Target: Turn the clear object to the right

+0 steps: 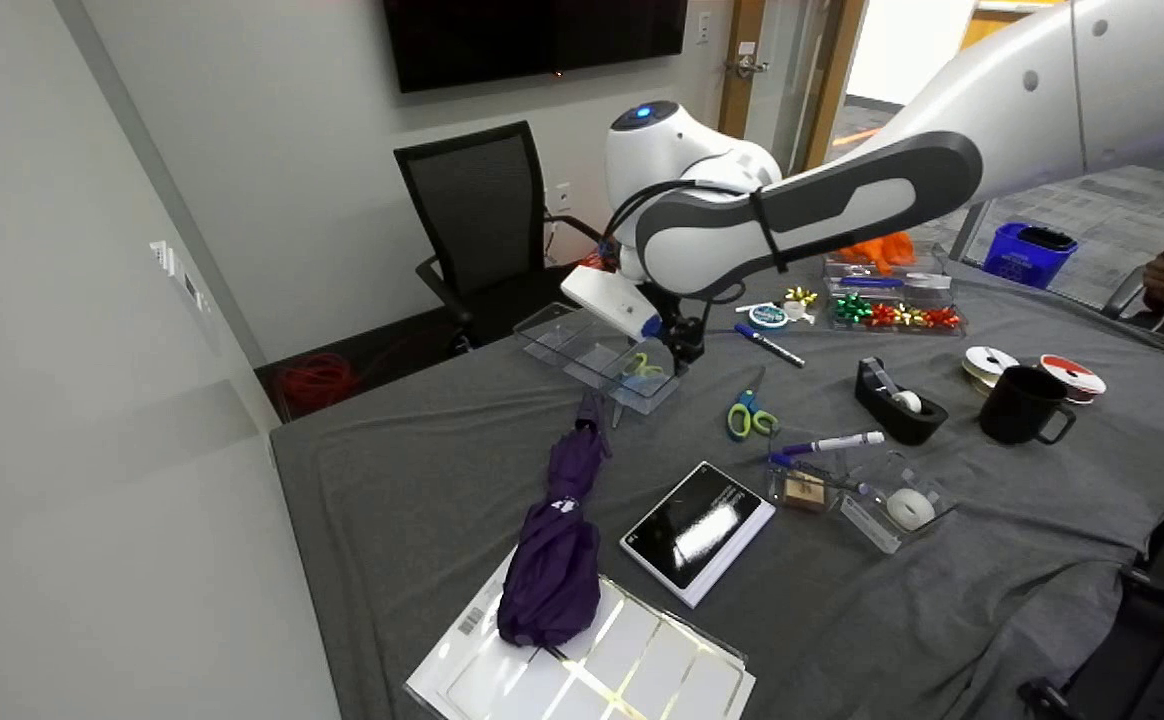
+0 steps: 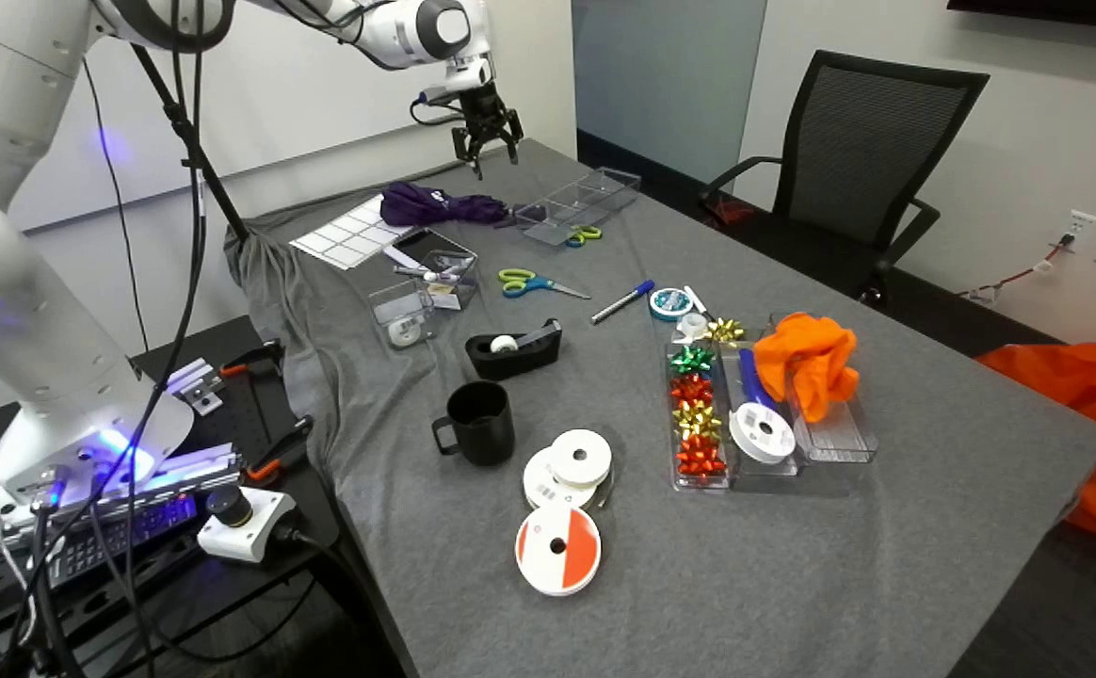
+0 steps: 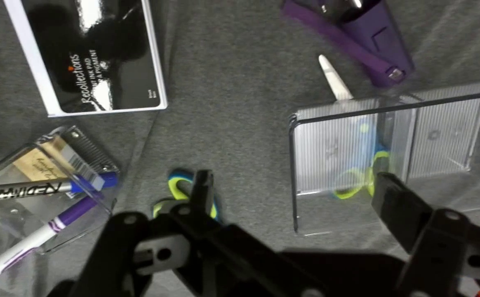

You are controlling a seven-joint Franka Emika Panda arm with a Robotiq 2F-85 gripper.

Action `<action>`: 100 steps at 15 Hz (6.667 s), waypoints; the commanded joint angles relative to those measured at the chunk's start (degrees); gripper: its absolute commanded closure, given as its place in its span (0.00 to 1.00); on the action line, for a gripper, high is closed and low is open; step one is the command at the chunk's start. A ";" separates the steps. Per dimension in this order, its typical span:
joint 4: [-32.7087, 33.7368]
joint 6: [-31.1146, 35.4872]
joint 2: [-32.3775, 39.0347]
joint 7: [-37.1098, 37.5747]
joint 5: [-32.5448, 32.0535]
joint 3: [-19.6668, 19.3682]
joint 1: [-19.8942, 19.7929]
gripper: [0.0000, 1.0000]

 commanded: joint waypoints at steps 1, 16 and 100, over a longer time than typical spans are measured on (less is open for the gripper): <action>1.55 0.24 1.08 -1.56 1.33 -1.30 0.69 0.00; 5.25 6.79 9.93 -2.83 5.99 -3.04 -2.97 0.00; -26.87 30.81 5.91 42.23 53.27 -34.06 30.62 0.50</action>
